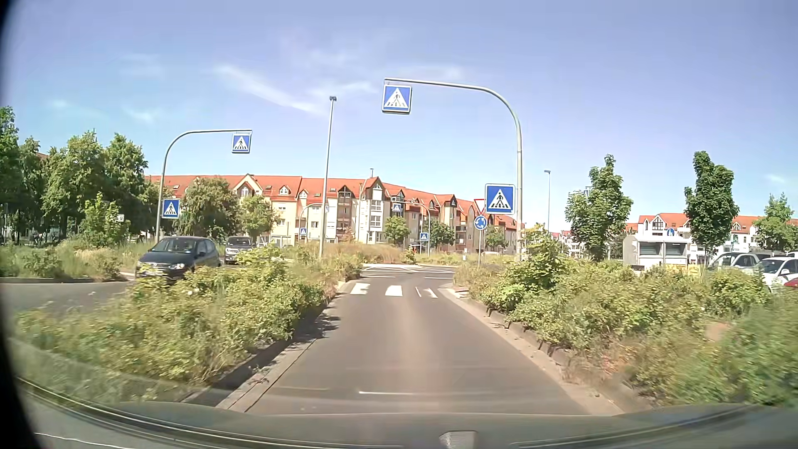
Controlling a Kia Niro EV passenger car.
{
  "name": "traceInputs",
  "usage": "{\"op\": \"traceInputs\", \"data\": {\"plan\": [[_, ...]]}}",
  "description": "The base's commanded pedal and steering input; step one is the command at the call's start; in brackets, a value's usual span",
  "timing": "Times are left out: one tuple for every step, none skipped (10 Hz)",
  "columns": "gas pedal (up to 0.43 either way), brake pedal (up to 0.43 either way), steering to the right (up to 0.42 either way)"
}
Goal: Follow the waypoints while adhering to traffic rules and regulations
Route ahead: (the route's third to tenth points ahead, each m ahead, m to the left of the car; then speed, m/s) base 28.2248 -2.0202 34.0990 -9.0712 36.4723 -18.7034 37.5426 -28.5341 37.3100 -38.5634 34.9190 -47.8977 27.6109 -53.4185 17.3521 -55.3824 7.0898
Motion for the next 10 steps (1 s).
{"op": "traceInputs", "data": {"plan": [[0.000,0.317,-0.012],[0.000,0.323,-0.015],[0.000,0.329,-0.018],[0.000,0.335,-0.021],[0.000,0.341,-0.024],[0.000,0.354,-0.028],[0.000,0.354,-0.029],[0.000,0.360,-0.030],[0.000,0.366,-0.030],[0.000,0.366,-0.031]]}}
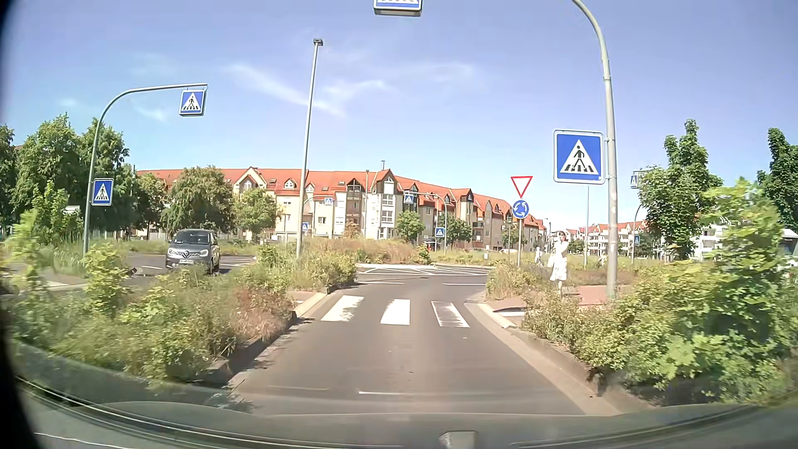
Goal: Follow the waypoints while adhering to traffic rules and regulations
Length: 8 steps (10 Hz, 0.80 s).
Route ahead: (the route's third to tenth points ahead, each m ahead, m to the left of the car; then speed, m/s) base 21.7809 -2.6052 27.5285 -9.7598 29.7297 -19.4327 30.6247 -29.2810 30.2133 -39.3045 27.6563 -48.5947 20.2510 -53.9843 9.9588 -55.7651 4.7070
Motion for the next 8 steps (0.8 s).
{"op": "traceInputs", "data": {"plan": [[0.000,0.372,-0.031],[0.000,0.372,-0.032],[0.000,0.372,-0.034],[0.000,0.372,-0.035],[0.000,0.372,-0.036],[0.000,0.372,-0.039],[0.000,0.372,-0.042],[0.000,0.372,-0.042]]}}
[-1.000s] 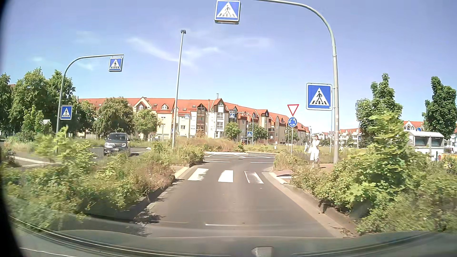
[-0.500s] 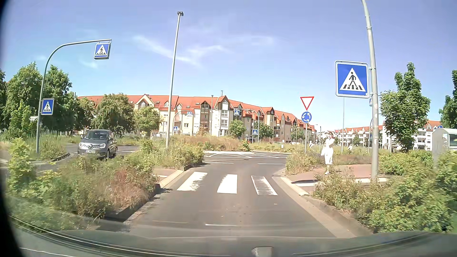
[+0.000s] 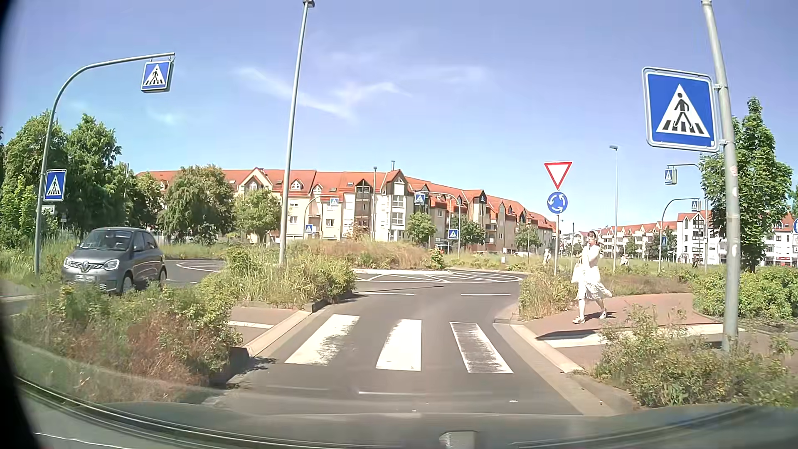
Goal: Follow the waypoints while adhering to traffic rules and regulations
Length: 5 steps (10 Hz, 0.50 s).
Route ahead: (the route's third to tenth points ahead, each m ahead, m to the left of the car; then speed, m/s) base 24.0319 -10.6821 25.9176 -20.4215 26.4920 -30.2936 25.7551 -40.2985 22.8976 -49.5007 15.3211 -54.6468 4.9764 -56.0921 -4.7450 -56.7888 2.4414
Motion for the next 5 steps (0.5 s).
{"op": "traceInputs", "data": {"plan": [[0.000,0.366,-0.043],[0.000,0.360,-0.043],[0.000,0.354,-0.043],[0.000,0.335,-0.043],[0.000,0.317,-0.043]]}}
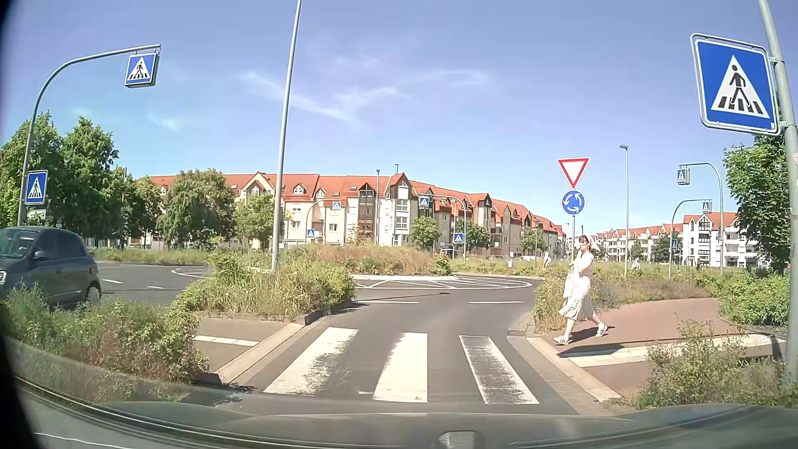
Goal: Follow the waypoints while adhering to traffic rules and regulations
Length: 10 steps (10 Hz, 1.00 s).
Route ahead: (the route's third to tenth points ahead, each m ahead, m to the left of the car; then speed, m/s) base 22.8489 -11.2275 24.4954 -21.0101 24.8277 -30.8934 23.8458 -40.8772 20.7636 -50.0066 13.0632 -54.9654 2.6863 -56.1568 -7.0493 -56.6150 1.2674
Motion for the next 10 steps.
{"op": "traceInputs", "data": {"plan": [[0.000,0.293,-0.043],[0.000,0.262,-0.043],[0.000,0.238,-0.042],[0.000,0.220,-0.042],[0.000,0.195,-0.043],[0.000,0.183,-0.042],[0.000,0.171,-0.042],[0.000,0.152,-0.042],[0.000,0.134,-0.042],[0.000,0.116,-0.042]]}}
